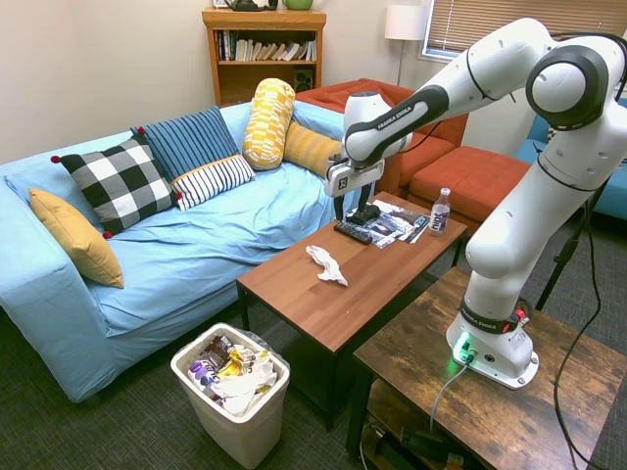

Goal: Throw the tissue in the trash bin

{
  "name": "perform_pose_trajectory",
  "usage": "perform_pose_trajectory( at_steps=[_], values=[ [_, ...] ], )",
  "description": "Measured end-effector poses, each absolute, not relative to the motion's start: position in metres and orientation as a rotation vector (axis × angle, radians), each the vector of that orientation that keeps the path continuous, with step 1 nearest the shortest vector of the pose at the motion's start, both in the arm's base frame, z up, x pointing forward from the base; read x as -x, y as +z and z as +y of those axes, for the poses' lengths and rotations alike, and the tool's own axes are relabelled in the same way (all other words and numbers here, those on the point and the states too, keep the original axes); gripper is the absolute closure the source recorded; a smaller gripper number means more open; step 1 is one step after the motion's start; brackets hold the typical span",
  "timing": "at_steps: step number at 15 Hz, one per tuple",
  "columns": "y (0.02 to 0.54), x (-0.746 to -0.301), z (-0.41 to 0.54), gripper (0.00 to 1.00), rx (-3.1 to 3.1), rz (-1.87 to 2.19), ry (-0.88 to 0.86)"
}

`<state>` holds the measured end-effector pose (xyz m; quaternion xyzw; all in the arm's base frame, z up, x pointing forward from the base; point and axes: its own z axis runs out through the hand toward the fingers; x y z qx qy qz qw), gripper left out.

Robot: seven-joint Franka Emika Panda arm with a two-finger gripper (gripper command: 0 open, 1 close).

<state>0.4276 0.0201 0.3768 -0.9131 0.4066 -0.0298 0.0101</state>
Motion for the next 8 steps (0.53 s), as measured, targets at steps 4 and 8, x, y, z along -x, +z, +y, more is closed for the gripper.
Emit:
perform_pose_trajectory(
  at_steps=[4,8],
  values=[
    [0.371,-0.432,0.022,0.00,2.831,1.282,-0.086],
    [0.336,-0.460,0.016,0.00,2.809,1.350,-0.093]
  ],
)
